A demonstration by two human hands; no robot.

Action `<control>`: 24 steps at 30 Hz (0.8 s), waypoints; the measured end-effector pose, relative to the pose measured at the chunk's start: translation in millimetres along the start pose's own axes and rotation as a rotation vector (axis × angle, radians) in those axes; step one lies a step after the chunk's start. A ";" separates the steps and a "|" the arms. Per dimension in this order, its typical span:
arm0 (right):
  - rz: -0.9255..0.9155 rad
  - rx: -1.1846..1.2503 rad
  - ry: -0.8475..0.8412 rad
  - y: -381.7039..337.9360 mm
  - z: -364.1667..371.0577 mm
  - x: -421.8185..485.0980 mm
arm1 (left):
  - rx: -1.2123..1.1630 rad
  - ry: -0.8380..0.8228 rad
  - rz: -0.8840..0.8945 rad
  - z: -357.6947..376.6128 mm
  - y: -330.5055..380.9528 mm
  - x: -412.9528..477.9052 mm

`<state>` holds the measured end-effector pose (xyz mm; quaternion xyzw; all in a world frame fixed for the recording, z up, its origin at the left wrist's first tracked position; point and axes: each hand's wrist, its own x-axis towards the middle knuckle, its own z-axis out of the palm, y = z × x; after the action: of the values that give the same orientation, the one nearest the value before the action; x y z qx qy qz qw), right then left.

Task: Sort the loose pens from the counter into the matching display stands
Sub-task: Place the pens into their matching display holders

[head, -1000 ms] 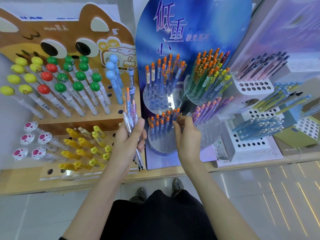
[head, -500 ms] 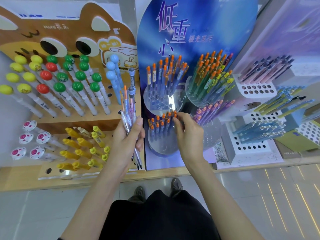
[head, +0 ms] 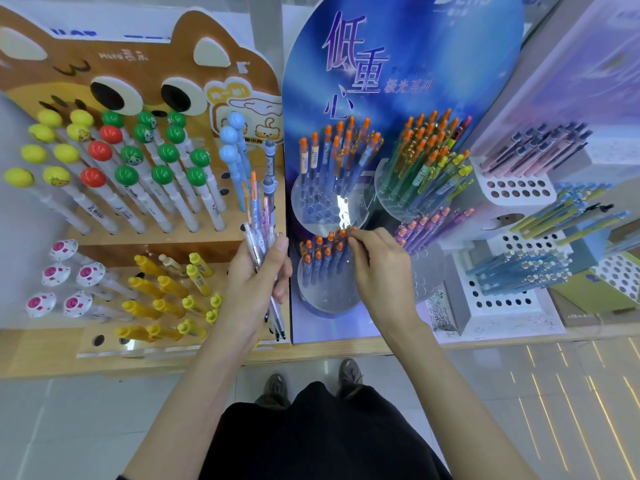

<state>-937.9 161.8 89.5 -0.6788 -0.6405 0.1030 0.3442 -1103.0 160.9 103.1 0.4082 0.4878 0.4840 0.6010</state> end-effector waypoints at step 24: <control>0.187 0.631 -0.147 -40.2 -36.6 28.4 | 0.008 -0.311 -0.083 0.7 3.5 2.0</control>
<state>-944.2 174.0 149.3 -0.5854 -0.5349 0.3761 0.4794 -1102.8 163.5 106.2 0.4601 0.4074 0.3878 0.6869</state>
